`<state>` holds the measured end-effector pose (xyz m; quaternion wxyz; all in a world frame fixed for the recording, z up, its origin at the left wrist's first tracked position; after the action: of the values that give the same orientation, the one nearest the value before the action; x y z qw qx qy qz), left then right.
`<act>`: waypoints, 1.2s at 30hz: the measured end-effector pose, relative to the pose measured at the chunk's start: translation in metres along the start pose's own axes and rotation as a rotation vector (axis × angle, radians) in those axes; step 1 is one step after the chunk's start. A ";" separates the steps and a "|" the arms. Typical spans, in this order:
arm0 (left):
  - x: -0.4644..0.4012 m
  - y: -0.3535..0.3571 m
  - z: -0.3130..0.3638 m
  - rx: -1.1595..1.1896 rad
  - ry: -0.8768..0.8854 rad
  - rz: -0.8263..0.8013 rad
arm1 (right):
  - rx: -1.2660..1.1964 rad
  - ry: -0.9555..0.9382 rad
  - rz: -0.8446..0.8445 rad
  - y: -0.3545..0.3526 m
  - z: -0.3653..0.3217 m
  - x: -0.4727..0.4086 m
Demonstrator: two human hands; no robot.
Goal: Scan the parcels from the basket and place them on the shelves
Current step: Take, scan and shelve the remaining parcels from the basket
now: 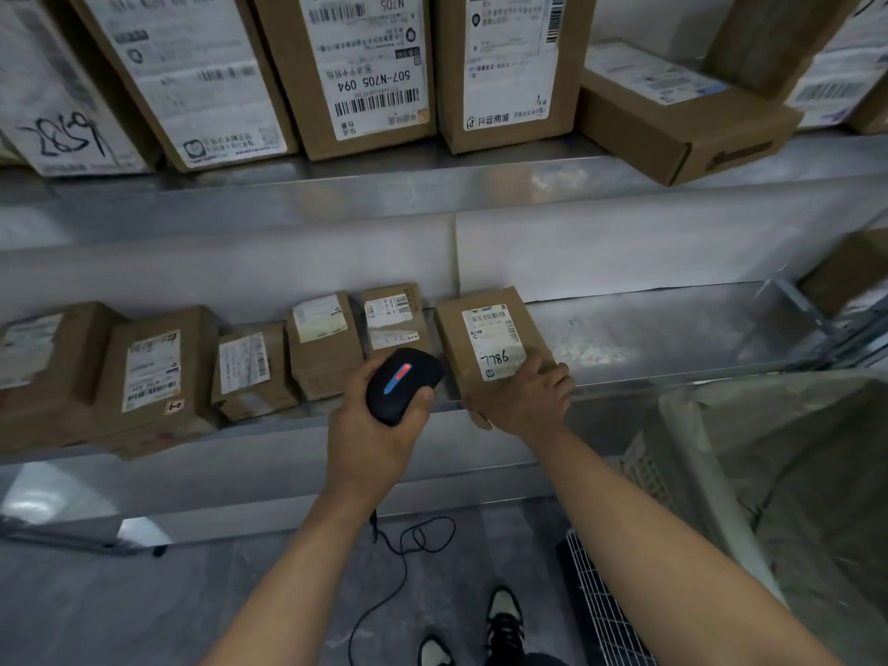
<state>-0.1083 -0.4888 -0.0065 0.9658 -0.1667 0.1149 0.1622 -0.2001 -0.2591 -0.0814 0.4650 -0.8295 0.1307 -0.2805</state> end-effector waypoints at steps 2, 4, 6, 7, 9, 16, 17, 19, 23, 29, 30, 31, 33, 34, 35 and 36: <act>-0.002 0.000 -0.006 -0.012 -0.013 -0.009 | 0.028 0.020 -0.043 0.005 -0.004 -0.005; -0.003 -0.002 -0.011 -0.021 -0.025 -0.007 | 0.042 0.042 -0.062 0.008 -0.008 -0.009; -0.005 -0.004 -0.015 -0.035 -0.041 -0.013 | 0.039 0.050 -0.076 0.010 -0.013 -0.011; -0.007 -0.005 -0.017 -0.044 -0.046 -0.015 | 0.028 0.052 -0.085 0.011 -0.016 -0.012; -0.009 -0.007 -0.017 -0.054 -0.046 -0.015 | -0.005 0.050 -0.107 0.011 -0.019 -0.011; -0.009 -0.013 -0.023 -0.064 -0.048 -0.007 | -0.110 -0.050 -0.123 0.005 -0.022 -0.005; -0.008 -0.014 -0.023 -0.065 -0.050 -0.006 | -0.162 -0.084 -0.107 0.003 -0.021 -0.005; -0.006 -0.013 -0.023 -0.068 -0.048 -0.002 | -0.260 -0.159 -0.072 -0.003 -0.019 -0.001; 0.001 -0.013 -0.021 -0.064 -0.043 -0.003 | -0.350 -0.254 -0.085 -0.019 -0.012 0.014; 0.016 -0.018 -0.018 -0.039 -0.065 0.013 | -0.521 -0.302 -0.155 -0.037 0.002 0.044; 0.019 -0.019 -0.019 -0.033 -0.070 0.012 | -0.516 -0.315 -0.159 -0.038 0.003 0.049; 0.022 -0.020 -0.021 -0.031 -0.077 0.013 | -0.510 -0.325 -0.161 -0.038 0.004 0.053; 0.029 -0.024 -0.024 -0.034 -0.084 0.020 | -0.501 -0.341 -0.164 -0.036 0.007 0.062; 0.032 -0.026 -0.026 -0.032 -0.092 0.024 | -0.495 -0.348 -0.168 -0.035 0.007 0.067; 0.036 -0.027 -0.030 -0.027 -0.103 0.028 | -0.490 -0.355 -0.172 -0.034 0.009 0.072; 0.040 -0.029 -0.032 -0.021 -0.111 0.030 | -0.484 -0.363 -0.177 -0.032 0.010 0.077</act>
<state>-0.0672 -0.5153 -0.0389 0.9662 -0.1659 0.0619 0.1871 -0.1339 -0.2720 -0.0323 0.2434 -0.9608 0.0357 -0.1280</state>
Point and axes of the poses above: each hand's wrist, its own x-axis away from the middle knuckle, its own y-axis out of the palm, z = x × y, the point moved 9 cm from there along -x, towards the middle knuckle, and after that the axes turned 13 degrees about y, right-handed, at the moved point
